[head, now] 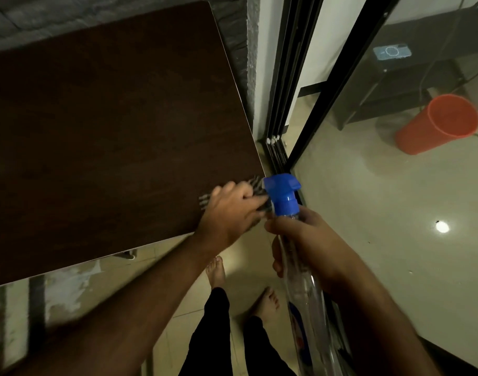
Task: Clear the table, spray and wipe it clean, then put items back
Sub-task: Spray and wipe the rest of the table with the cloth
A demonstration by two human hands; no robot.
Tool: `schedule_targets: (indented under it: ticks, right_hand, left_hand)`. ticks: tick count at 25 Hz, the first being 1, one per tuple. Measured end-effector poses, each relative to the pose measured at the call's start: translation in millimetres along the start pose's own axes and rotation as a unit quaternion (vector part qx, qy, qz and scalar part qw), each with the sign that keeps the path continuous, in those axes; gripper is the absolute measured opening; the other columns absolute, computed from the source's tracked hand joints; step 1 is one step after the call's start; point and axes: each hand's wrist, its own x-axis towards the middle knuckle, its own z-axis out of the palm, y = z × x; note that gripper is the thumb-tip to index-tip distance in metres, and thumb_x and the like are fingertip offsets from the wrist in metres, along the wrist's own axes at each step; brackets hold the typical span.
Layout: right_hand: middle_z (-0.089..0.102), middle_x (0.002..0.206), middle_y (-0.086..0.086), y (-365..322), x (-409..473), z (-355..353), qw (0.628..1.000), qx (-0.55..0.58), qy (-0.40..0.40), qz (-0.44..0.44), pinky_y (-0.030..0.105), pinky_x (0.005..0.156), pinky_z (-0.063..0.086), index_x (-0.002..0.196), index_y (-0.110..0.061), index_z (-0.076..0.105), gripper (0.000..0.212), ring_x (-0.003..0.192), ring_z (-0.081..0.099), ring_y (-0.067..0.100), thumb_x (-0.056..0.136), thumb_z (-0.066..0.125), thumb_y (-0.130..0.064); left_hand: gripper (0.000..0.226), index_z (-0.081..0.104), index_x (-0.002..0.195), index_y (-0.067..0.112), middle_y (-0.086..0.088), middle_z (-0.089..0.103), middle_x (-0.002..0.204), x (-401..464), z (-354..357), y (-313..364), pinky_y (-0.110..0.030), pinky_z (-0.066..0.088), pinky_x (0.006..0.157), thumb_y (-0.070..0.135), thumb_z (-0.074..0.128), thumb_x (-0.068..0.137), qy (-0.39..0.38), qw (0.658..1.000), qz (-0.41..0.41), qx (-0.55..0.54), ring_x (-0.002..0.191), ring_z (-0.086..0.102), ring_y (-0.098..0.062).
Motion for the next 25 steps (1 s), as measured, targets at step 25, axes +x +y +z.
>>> schedule_targets:
  ticks: [25]
  right_hand:
    - [0.058, 0.068, 0.007, -48.2, -19.3, 35.7, 0.984, -0.090, 0.043, -0.149, 0.033, 0.057, 0.051, 0.104, -0.012, 0.054, 0.024, 0.054, 0.057, 0.017, 0.083, 0.066, -0.018]
  left_hand:
    - [0.027, 0.065, 0.112, 0.019, -0.005, 0.057, 0.113, -65.8, -23.1, 14.6, -0.033, 0.043, 0.087, 0.035, 0.055, 0.091, -0.130, 0.983, -0.059, -0.118, 0.104, 0.056, -0.025]
